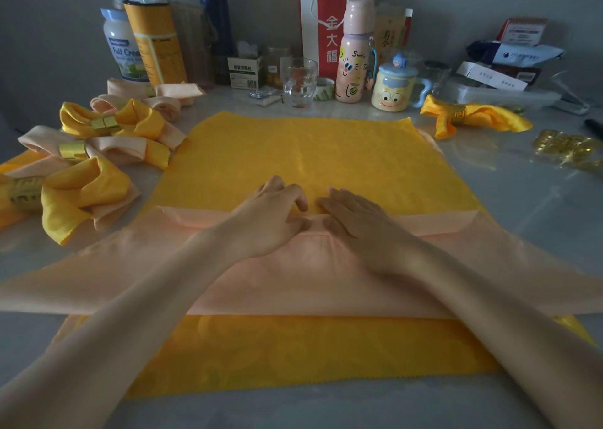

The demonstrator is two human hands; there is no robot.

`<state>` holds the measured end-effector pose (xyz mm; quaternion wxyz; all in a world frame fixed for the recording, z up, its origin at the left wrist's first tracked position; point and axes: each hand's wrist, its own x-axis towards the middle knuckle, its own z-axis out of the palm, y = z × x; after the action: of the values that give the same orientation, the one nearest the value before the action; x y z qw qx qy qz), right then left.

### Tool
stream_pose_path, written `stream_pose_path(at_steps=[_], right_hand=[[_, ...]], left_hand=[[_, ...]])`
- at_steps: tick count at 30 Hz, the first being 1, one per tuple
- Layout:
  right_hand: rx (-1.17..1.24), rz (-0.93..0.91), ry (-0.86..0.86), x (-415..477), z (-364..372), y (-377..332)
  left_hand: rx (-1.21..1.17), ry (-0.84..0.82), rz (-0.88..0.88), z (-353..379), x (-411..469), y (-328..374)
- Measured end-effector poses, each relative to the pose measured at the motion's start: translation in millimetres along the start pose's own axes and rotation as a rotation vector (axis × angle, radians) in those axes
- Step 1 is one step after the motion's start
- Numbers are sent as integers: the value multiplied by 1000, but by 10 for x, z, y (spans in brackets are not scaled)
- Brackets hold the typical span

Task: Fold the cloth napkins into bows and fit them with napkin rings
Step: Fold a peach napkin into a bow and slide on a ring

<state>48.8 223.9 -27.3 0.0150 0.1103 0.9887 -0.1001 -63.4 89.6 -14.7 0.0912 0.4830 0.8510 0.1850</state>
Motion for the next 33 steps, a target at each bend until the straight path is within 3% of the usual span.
stream_pose_path(at_steps=[3, 7, 20, 28, 30, 33], right_hand=[[67, -16, 31, -5, -24, 1], [238, -68, 115, -84, -216, 70], [220, -57, 70, -282, -455, 157], [232, -55, -186, -298, -472, 104], [246, -44, -167, -281, -463, 108], [288, -29, 27, -251, -368, 52]], left_hand=[[86, -15, 3, -3, -7, 9], [0, -53, -16, -90, 2, -29], [-38, 37, 90, -233, -85, 36], [-25, -250, -10, -251, -122, 97], [-23, -291, -21, -247, -129, 90], [-14, -290, -28, -220, -134, 100]])
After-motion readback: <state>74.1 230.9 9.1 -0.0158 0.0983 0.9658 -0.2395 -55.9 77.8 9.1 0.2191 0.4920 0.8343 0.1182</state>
